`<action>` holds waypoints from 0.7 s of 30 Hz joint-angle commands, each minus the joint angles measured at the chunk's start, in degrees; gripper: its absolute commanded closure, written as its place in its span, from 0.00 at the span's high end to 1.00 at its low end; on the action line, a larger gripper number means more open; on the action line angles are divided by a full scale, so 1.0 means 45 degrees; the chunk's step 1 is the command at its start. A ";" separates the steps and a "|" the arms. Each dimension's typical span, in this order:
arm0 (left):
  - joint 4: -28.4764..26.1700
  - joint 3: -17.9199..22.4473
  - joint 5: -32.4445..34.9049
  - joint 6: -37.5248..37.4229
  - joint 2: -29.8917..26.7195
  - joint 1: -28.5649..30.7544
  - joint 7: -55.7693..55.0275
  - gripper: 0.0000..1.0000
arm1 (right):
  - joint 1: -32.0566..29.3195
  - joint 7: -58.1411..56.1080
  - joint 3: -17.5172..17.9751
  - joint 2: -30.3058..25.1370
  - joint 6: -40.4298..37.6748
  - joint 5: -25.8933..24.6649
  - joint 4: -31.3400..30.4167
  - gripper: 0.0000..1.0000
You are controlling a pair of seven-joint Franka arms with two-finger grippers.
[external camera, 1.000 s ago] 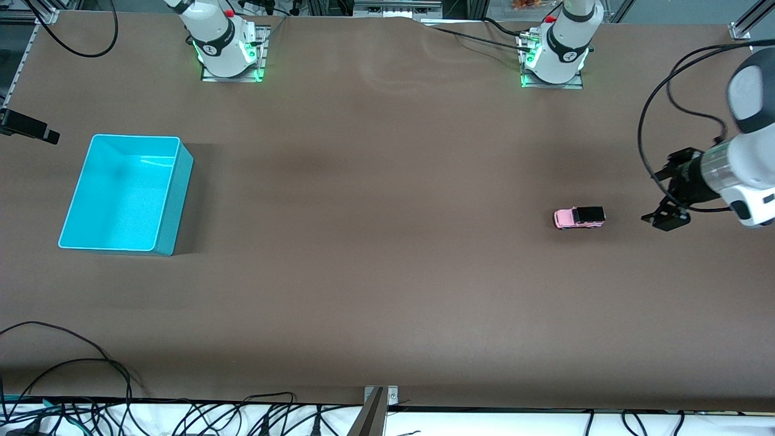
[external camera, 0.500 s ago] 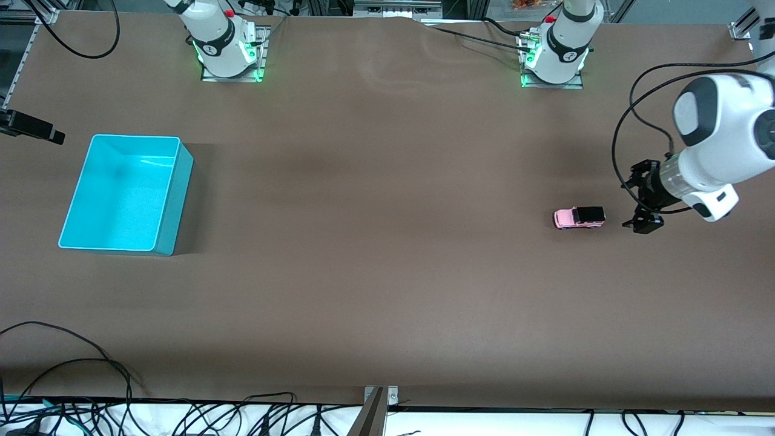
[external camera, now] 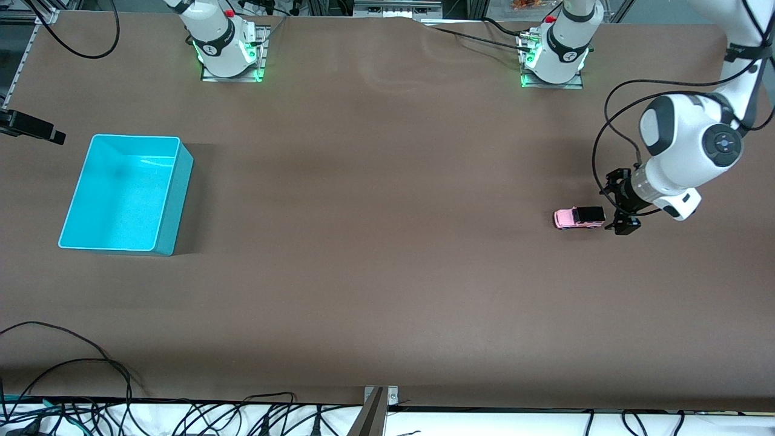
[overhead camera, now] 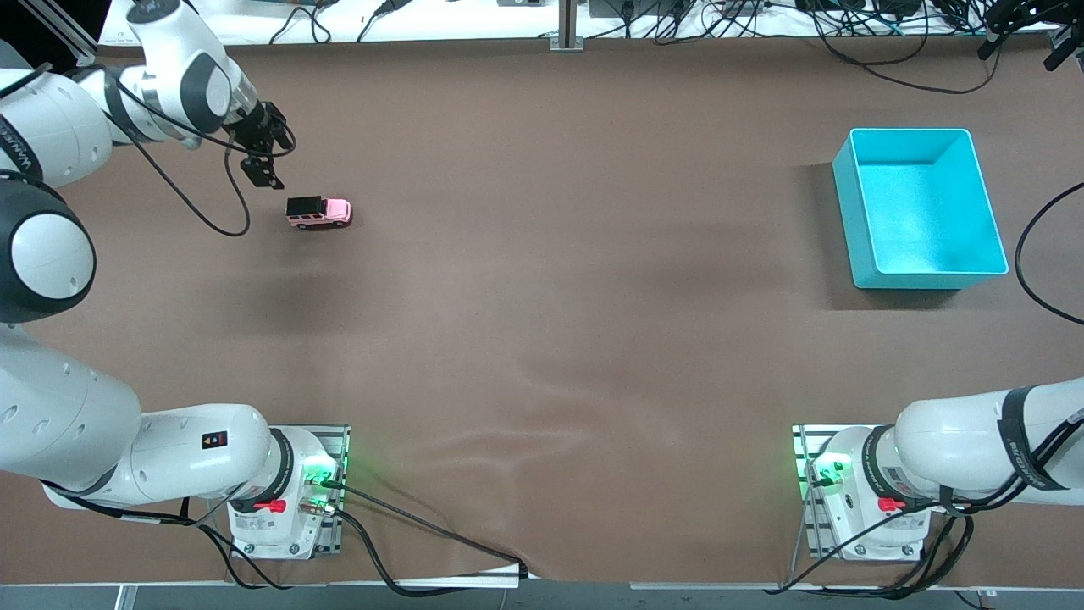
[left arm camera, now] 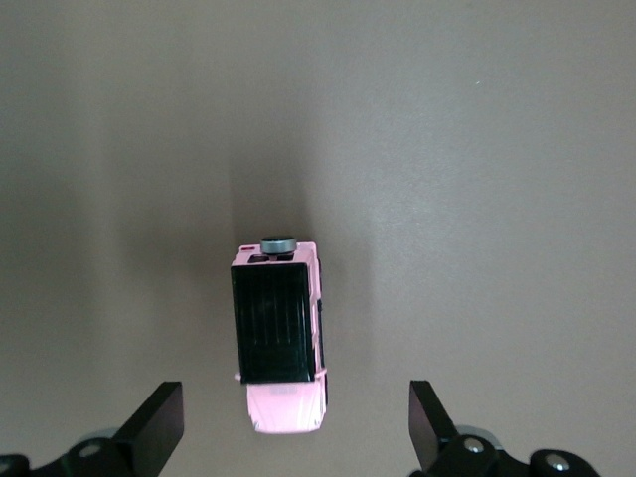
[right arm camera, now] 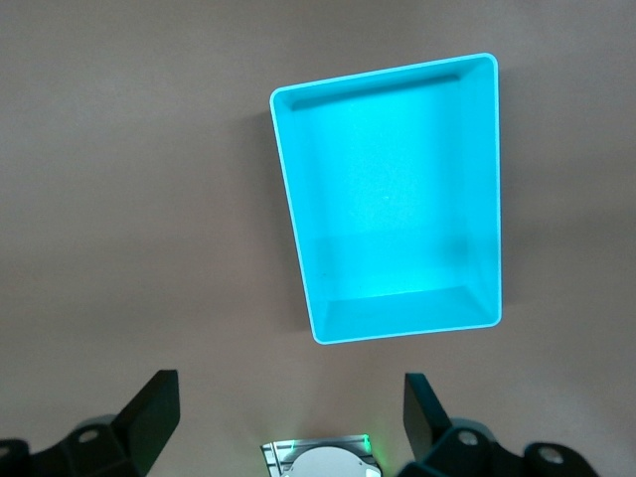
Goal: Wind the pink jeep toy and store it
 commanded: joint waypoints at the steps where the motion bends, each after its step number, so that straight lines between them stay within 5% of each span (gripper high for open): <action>1: -0.0465 -0.0038 -0.0098 0.1260 0.0514 0.0045 -0.0224 1.00 | 0.0007 -0.0003 -0.0010 0.0056 -0.0116 0.0243 0.0240 1.00; 21: -0.0797 -0.0038 0.0546 0.2590 0.1726 -0.0072 -0.0243 0.92 | -0.0032 -0.0042 -0.0030 0.0056 -0.0116 0.0224 0.0240 1.00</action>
